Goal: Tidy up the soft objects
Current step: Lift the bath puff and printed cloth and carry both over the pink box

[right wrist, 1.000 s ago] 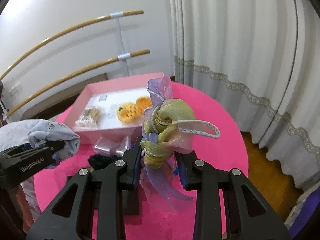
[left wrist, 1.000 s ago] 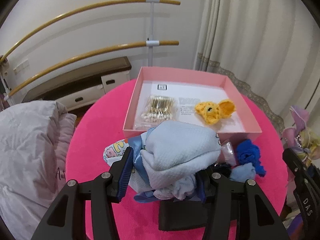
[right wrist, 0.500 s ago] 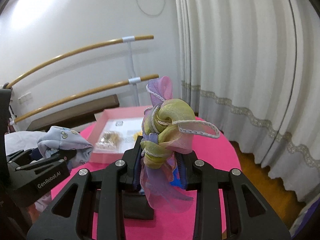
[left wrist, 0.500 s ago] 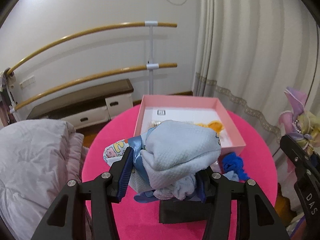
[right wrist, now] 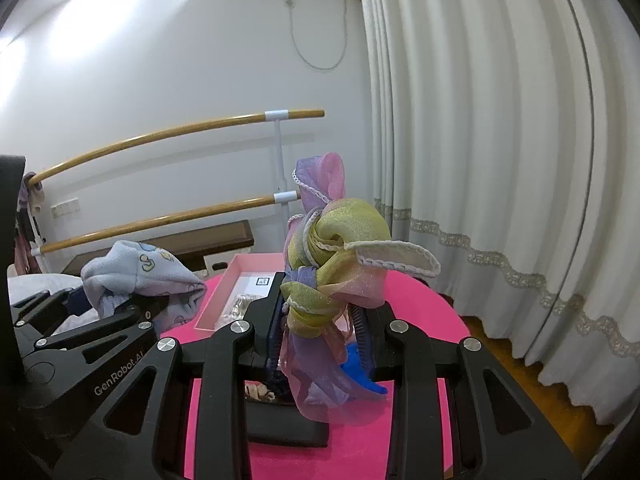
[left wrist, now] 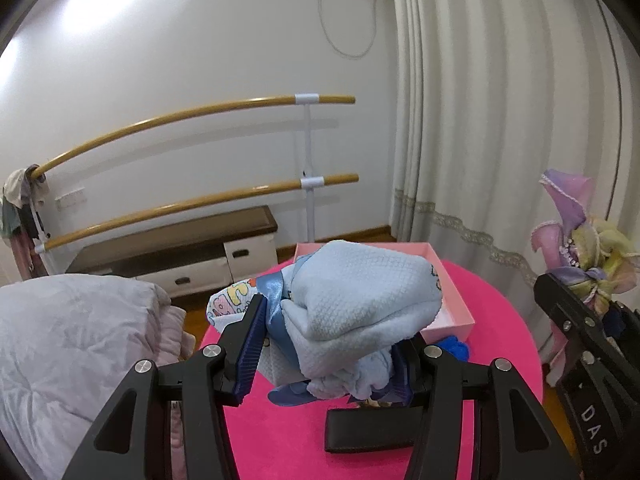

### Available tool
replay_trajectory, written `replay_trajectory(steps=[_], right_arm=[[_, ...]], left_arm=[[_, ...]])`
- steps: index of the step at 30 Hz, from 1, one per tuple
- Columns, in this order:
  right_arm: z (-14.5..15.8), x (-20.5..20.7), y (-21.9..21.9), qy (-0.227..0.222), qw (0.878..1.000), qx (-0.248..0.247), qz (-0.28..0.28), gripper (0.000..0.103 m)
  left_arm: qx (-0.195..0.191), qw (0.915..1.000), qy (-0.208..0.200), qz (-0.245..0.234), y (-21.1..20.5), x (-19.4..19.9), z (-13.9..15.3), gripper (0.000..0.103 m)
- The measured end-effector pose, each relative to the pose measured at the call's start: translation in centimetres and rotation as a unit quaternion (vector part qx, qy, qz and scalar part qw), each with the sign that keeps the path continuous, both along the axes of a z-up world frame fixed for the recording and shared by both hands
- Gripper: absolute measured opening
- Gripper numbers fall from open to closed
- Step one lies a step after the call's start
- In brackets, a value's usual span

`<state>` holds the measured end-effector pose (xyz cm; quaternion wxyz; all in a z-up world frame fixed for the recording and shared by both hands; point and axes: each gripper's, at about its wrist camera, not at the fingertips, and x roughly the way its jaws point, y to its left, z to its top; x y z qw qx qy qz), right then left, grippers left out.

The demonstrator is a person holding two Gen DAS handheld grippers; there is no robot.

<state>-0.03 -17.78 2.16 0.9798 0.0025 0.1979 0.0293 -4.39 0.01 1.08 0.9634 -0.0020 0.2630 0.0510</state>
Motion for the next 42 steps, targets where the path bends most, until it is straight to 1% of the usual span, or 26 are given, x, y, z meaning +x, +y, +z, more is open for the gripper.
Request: replay_trajectory(steps=[3, 7, 15, 23, 42], right_arm=[[0.2, -0.2, 0.1, -0.005, 1.0, -0.002, 0.004, 0.028], [-0.3, -0.8, 0.2, -0.01, 1.0, -0.003, 0.006, 0.028], [-0.8, -1.1, -0.4, -0.01, 1.0, -0.004, 0.007, 0.029], [-0.2, -1.3, -0.2, -0.011, 1.0, -0.007, 0.003, 0.029], [-0.1, -1.1, -0.1, -0.006, 1.0, -0.007, 0.005, 0.029]], left_arm=[[-0.002, 1.0, -0.007, -0.003, -0.2, -1.2, 0.1, 0.05], [0.002, 0.9999, -0.013, -0.002, -0.4, -2.5, 0.3, 0.05], [0.001, 0.9997, -0.018, -0.013, -0.6, -3.3, 0.3, 0.05], [0.002, 0.9997, -0.018, -0.017, 0.1, -2.7, 0.5, 0.05], [0.005, 0.9997, -0.012, -0.02, -0.1, -1.5, 0.0, 0.05]])
